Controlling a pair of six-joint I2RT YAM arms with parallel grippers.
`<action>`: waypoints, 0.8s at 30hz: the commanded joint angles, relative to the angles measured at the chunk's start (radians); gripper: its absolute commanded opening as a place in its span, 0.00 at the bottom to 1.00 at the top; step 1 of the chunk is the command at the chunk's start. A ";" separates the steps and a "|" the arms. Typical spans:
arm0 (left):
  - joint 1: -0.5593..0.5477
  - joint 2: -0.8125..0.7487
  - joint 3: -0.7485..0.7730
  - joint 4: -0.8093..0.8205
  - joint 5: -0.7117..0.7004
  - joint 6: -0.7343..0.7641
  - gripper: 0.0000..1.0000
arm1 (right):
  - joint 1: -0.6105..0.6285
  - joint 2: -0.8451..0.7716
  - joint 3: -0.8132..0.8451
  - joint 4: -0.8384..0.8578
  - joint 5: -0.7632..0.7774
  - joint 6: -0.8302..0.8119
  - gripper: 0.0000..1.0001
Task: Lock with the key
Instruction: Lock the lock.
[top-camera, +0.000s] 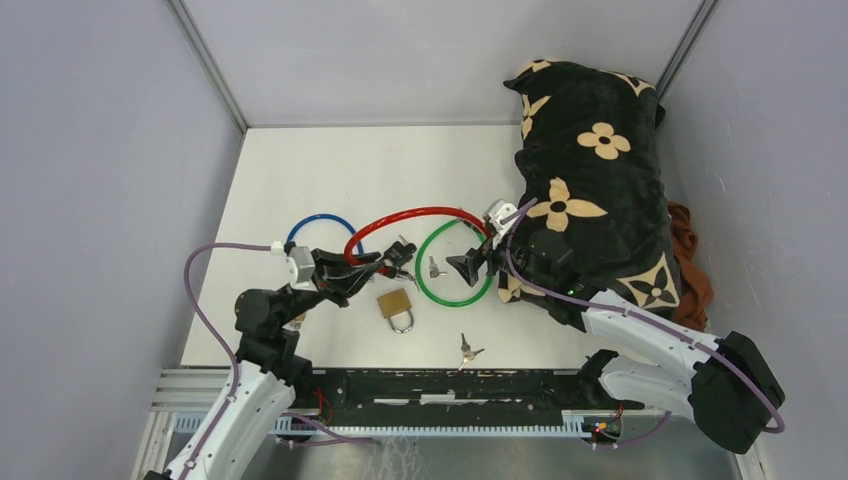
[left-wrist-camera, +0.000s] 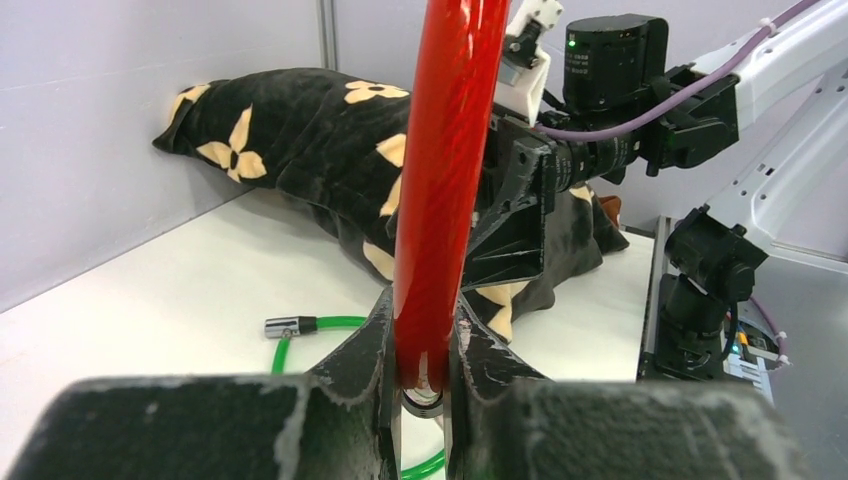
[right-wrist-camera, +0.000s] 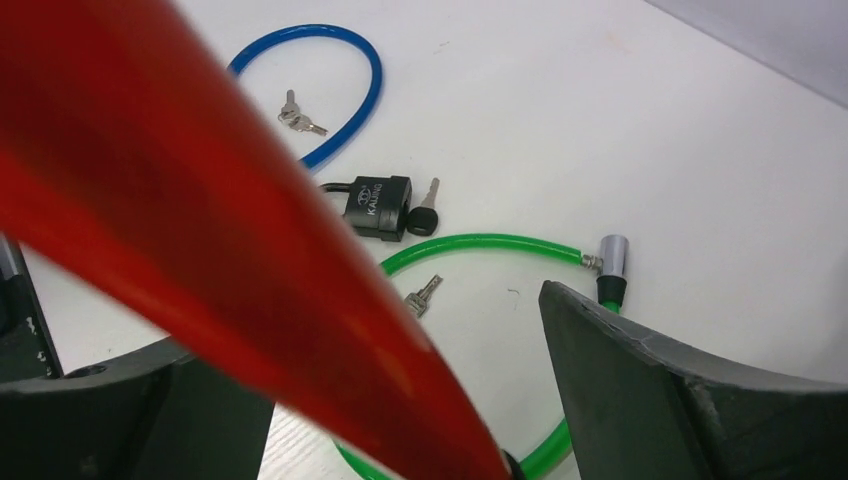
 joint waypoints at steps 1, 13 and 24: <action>0.016 -0.022 -0.001 0.097 -0.021 -0.037 0.02 | -0.002 -0.047 0.068 -0.034 -0.051 -0.108 0.98; 0.039 -0.041 -0.009 0.100 -0.036 -0.057 0.02 | -0.007 -0.269 0.120 -0.453 -0.006 -0.376 0.98; 0.058 -0.038 0.004 0.093 -0.030 -0.064 0.02 | -0.003 -0.179 0.256 -0.377 -0.011 -0.332 0.63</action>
